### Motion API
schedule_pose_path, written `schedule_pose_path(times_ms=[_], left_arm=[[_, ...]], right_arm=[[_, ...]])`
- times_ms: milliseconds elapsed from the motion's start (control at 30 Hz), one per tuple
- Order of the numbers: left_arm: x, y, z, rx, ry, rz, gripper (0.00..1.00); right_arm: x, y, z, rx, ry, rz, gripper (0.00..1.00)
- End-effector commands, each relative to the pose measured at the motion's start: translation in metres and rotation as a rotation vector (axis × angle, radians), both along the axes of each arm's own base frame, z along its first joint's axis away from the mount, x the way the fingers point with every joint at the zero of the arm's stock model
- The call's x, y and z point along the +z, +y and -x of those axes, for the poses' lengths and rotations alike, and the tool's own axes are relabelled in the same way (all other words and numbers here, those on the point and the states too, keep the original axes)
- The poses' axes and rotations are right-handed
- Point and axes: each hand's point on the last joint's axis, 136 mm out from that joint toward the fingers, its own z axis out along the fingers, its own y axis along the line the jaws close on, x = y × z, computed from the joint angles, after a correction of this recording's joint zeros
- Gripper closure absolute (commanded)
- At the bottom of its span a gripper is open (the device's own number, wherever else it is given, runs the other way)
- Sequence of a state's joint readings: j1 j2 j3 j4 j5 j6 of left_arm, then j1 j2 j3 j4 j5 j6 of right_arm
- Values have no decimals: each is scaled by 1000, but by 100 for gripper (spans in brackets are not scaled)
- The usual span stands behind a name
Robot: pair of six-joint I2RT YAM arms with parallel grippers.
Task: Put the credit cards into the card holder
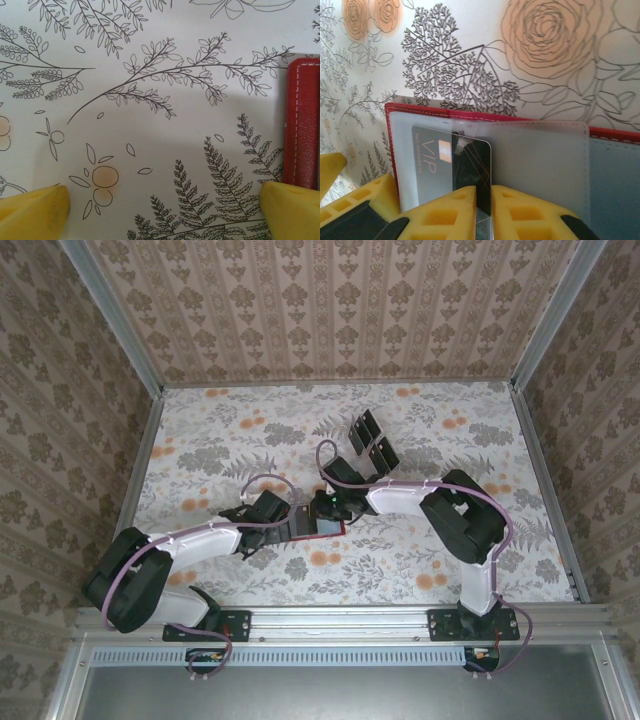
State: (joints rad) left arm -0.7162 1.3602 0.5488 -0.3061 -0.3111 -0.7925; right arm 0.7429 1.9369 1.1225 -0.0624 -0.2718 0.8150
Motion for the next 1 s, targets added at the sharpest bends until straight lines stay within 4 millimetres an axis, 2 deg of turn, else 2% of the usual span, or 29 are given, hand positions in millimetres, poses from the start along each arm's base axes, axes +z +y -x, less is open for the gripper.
schedule_pose_path(times_ms=[0,400,500,633,700,867,967], left_arm=[[-20,-7,8,-32,52,39,0],[-20,-7,8,-33,53,42,0],[-19,-7,8,-33,52,40,0],[-15,-6,8,-29,45,42,0],[-11,-4,7,-25,39,43,0],[3,4,5,-1,14,53,0],[13,13,3,29,-3,59,0]], right_arm=[[0,15,4,20,23,-32,85],[14,40,12,18,60,-148,86],[17,41,12,24,64,-161,82],[26,33,11,18,38,-144,63],[31,26,9,12,16,-131,58],[39,11,7,6,-25,-88,56],[39,4,7,9,-42,-56,59]])
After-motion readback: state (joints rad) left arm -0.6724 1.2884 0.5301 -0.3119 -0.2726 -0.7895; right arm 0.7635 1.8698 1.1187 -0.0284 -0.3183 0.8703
